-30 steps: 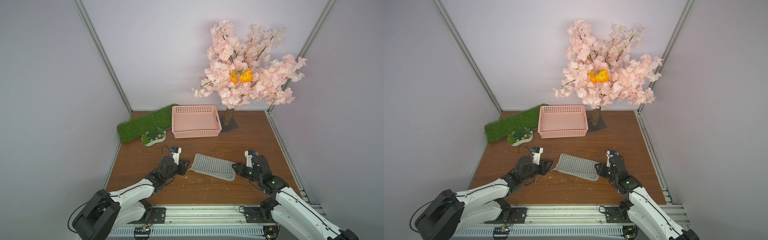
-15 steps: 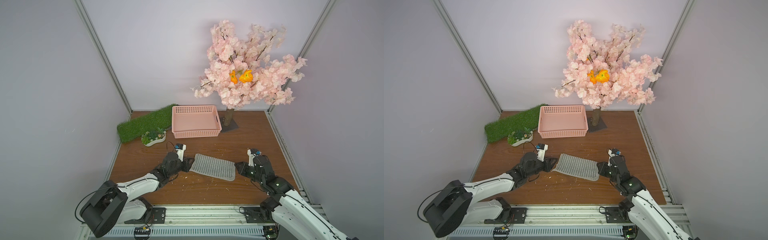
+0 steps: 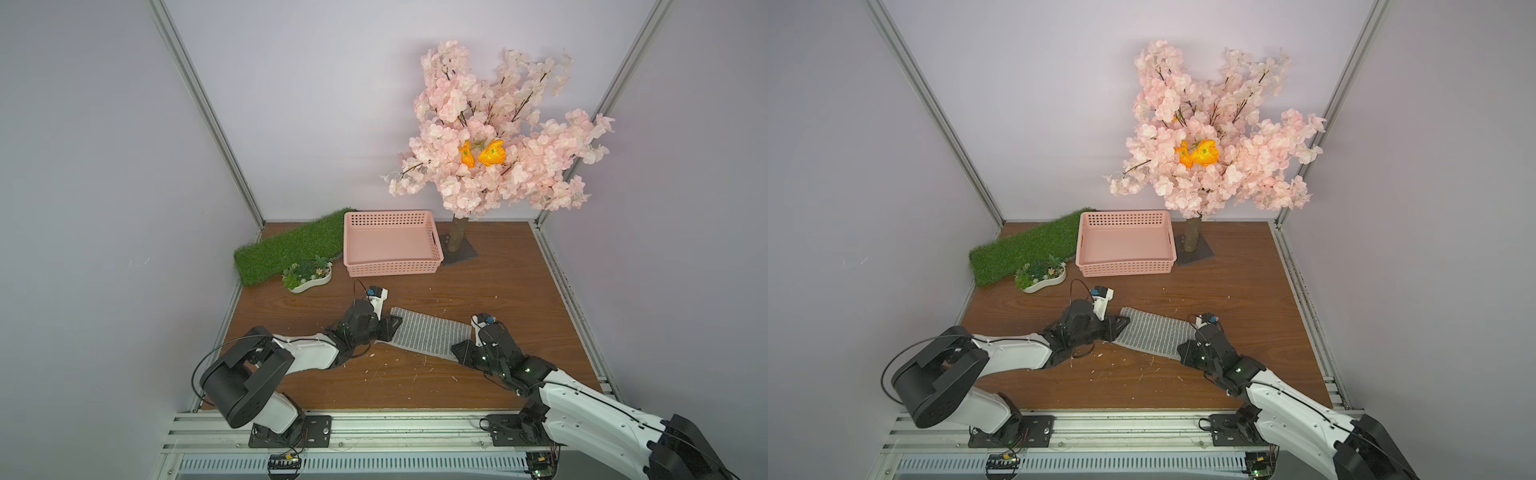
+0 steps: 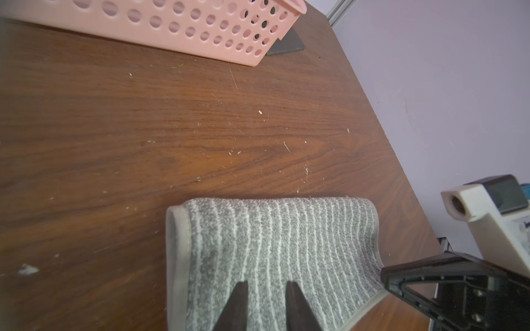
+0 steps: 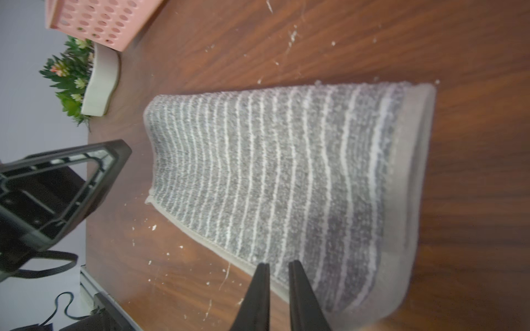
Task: Fold the square dishcloth
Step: Smooth out the cleaning item at the center of the board.
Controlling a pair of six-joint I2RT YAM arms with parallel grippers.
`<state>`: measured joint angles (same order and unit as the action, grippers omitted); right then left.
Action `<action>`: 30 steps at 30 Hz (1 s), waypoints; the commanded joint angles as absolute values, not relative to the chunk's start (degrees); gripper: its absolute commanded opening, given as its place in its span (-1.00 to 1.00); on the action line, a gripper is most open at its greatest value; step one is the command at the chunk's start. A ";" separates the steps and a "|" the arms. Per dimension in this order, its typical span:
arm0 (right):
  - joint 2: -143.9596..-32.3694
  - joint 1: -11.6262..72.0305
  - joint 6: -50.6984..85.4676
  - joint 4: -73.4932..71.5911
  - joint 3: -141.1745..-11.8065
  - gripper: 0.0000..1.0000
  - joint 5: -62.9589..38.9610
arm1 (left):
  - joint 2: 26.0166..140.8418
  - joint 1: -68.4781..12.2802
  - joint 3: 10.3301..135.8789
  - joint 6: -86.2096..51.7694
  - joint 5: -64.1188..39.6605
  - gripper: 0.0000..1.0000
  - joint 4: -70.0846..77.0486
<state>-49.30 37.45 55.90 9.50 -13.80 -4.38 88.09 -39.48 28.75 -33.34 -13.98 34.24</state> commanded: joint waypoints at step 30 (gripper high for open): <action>-70.29 22.04 39.59 6.81 -25.20 -0.43 0.66 | 96.97 -34.98 32.34 -42.82 0.59 -0.61 35.18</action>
